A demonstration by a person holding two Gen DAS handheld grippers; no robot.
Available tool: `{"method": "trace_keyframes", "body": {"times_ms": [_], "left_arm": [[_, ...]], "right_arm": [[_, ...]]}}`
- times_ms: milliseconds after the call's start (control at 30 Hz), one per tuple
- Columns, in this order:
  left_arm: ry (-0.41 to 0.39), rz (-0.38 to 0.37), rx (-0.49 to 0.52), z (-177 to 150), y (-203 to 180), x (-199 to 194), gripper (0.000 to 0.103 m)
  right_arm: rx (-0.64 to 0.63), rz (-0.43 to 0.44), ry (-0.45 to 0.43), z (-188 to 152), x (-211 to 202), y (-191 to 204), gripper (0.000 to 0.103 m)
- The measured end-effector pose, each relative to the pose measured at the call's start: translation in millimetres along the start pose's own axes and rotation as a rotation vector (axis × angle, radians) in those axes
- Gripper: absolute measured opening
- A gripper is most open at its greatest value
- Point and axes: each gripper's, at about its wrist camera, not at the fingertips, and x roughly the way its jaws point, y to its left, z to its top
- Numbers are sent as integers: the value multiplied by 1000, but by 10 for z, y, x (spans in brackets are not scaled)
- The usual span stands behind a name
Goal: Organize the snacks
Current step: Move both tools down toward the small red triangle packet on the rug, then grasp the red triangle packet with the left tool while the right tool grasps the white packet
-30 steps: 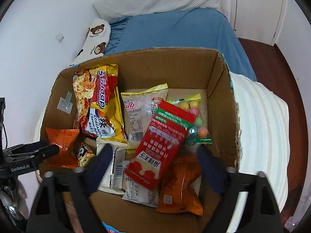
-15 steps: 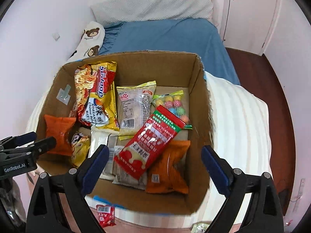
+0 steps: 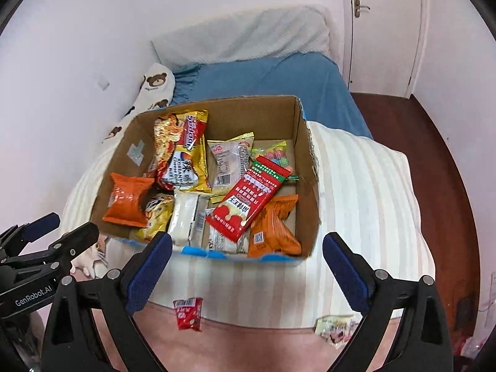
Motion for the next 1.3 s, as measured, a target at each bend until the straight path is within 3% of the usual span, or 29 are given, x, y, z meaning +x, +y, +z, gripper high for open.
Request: {"method": "trace_keyframes", "body": {"times_ms": [200, 400, 700, 867, 1033, 1167, 1300], "left_arm": [[6, -20, -2, -211, -74, -95, 87], [135, -52, -33, -495, -116, 257, 87], [419, -122, -115, -903, -194, 1114, 87], [506, -152, -153, -1029, -261, 1410, 87], [578, -168, -172, -1126, -329, 1648, 87], [615, -183, -181, -1195, -353, 1801, 87], [624, -207, -209, -1249, -354, 1925, 87]], "right_arm": [[39, 32, -21, -196, -253, -95, 100], [148, 29, 34, -492, -234, -573, 100], [313, -31, 281, -1008, 615, -1361, 100], [417, -28, 401, -1319, 1108, -1630, 99], [460, -41, 460, -1514, 1371, -1696, 89], [382, -66, 441, -1554, 1388, -1530, 66], [341, -33, 443, -1617, 1387, -1375, 66]]}}
